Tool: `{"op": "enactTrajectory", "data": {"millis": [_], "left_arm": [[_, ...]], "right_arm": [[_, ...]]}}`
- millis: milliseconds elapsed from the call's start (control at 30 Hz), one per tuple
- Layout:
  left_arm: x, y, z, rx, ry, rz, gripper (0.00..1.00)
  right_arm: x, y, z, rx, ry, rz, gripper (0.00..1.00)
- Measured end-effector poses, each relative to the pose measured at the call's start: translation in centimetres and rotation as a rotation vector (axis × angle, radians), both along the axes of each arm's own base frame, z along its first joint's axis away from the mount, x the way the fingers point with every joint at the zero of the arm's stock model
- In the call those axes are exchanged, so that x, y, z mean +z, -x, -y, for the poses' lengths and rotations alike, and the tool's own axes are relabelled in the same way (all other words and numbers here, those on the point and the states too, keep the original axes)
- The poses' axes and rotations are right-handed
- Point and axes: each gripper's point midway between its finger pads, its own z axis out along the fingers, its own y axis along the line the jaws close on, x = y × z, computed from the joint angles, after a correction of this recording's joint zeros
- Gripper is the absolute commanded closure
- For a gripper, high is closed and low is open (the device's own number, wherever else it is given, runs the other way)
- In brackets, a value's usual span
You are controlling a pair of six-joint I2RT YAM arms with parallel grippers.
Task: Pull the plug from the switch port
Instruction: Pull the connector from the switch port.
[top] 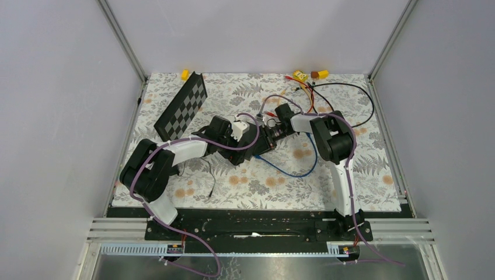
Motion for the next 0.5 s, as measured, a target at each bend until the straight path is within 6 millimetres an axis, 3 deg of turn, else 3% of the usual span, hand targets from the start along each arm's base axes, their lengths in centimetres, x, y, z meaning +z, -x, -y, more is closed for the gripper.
{"op": "enactTrajectory", "data": {"millis": [500], "left_arm": [[0.01,0.03,0.05,-0.002,0.002,-0.001,0.01]], "right_arm": [[-0.15,0.44,0.01,0.035,-0.002,0.01,0.62]]}}
